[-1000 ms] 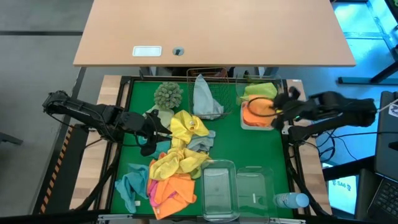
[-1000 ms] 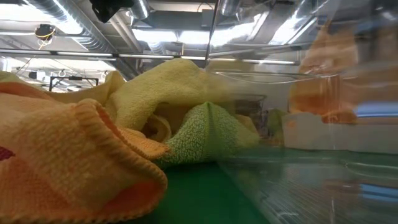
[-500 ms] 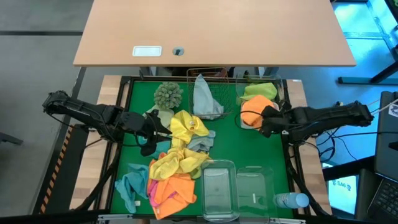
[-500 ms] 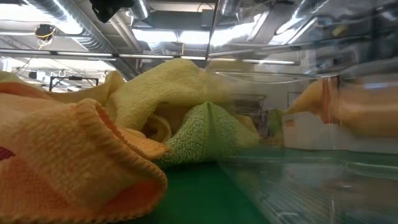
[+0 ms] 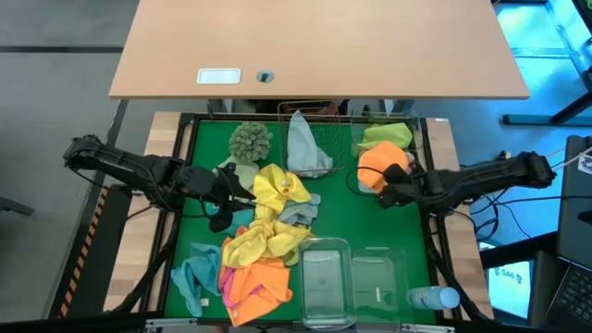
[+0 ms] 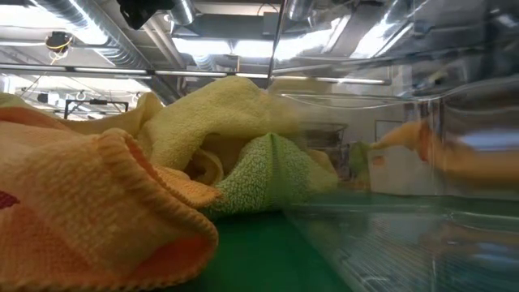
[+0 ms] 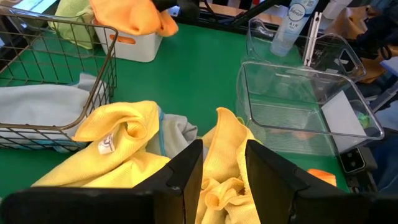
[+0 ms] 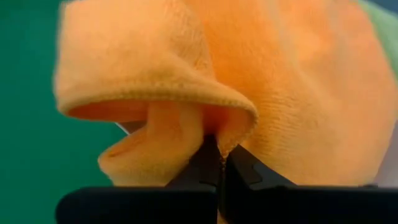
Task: Sort microfiber towel by color & place in baskets
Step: Put the orange microfiber towel into the white bin
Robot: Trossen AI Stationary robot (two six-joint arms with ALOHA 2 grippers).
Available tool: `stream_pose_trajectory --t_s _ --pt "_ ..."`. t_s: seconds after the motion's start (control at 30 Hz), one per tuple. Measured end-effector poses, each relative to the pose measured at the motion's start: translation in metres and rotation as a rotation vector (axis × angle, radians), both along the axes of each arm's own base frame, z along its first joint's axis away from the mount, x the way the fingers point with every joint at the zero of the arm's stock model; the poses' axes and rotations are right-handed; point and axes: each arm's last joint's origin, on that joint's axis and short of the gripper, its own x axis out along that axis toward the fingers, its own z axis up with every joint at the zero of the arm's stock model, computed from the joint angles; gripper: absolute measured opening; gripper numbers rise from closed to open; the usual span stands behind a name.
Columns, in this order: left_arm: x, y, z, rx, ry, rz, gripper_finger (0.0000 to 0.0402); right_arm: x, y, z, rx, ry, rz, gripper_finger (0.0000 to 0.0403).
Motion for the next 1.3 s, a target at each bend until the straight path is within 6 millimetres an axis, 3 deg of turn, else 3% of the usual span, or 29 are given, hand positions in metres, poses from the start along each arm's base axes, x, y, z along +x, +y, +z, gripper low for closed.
stream_pose_trajectory --t_s 0.23,0.5,0.7,1.0,1.3 --pt "0.0 0.0 0.0 0.0 0.0 0.0 0.0115 -0.011 -0.001 -0.022 0.039 0.042 -0.056 0.0001" --pt "0.0 0.0 0.0 0.0 0.0 0.0 0.0115 -0.011 -0.001 -0.022 0.044 0.046 -0.052 0.0001" --pt "0.0 0.0 0.0 0.0 0.0 0.0 0.0115 -0.009 0.0 -0.021 0.059 0.026 -0.047 0.0052" --pt "0.0 0.0 0.0 0.0 0.0 0.0 0.0115 0.0 0.005 0.011 0.178 0.065 0.085 0.0175" --pt "0.0 0.0 0.0 0.0 0.0 0.0 0.0115 0.004 0.003 0.061 0.068 0.025 0.078 0.0193"
